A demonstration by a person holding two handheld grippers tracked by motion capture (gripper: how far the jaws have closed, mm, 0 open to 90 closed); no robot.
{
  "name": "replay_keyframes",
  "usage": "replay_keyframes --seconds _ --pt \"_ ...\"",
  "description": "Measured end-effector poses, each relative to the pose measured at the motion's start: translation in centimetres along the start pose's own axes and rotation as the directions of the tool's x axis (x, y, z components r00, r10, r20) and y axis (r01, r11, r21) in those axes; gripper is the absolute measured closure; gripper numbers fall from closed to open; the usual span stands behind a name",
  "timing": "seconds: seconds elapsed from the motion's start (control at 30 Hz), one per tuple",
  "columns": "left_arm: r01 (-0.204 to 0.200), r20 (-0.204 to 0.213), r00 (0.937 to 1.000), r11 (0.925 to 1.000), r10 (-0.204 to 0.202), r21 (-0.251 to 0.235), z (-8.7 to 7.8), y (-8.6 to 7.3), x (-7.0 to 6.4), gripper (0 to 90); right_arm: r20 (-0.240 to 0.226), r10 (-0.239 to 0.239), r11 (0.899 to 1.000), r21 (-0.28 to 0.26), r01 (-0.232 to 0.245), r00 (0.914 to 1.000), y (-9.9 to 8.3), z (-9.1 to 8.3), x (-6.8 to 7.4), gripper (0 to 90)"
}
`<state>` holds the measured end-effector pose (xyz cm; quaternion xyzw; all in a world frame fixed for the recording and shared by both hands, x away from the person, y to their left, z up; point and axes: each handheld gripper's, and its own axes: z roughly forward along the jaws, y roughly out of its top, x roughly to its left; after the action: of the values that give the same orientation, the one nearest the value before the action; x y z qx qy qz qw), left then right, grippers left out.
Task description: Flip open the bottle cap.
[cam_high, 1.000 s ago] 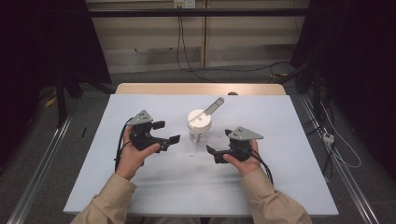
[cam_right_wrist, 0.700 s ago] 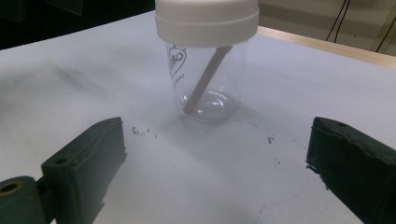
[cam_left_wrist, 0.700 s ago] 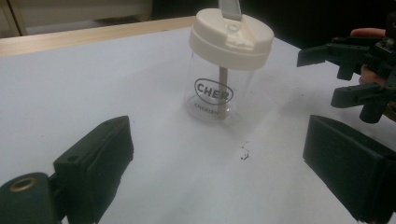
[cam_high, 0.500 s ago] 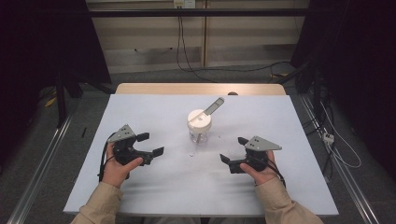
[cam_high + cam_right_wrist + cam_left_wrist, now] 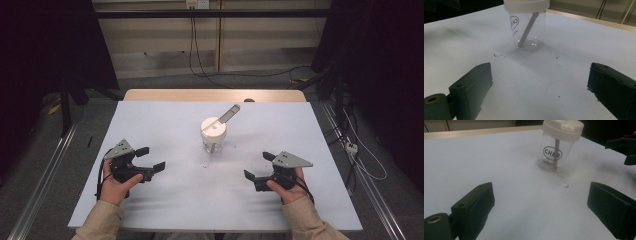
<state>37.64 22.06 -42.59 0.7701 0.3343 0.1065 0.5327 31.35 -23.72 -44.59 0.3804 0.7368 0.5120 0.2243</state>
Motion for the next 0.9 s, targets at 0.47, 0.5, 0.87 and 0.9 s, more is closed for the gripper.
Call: replay_keyframes --seconds 0.47,0.5,0.87,0.9 --pt "-0.027 0.000 0.9996 0.9994 0.027 0.022 -0.3 -0.7 0.0 7.0 0.010 -0.003 1.000 -0.003 0.003 0.9999 -1.0 -1.7 -0.1 5.3" --pt "-0.029 -0.001 0.9996 0.9993 0.029 0.024 -0.4 -0.7 0.0 7.0 0.011 -0.004 1.000 -0.004 0.004 0.9999 -1.0 -1.8 -0.1 5.4" --pt "-0.038 -0.004 0.9993 0.9990 0.038 0.026 -1.0 -1.2 -0.3 6.9 0.028 0.010 1.000 -0.005 -0.010 0.9996 -2.1 -3.4 -0.7 6.8" --pt "-0.040 -0.008 0.9992 0.9989 0.040 0.025 -1.0 -1.3 -0.3 6.9 0.029 0.009 1.000 -0.003 -0.008 0.9995 -2.2 -3.6 -0.8 6.9"
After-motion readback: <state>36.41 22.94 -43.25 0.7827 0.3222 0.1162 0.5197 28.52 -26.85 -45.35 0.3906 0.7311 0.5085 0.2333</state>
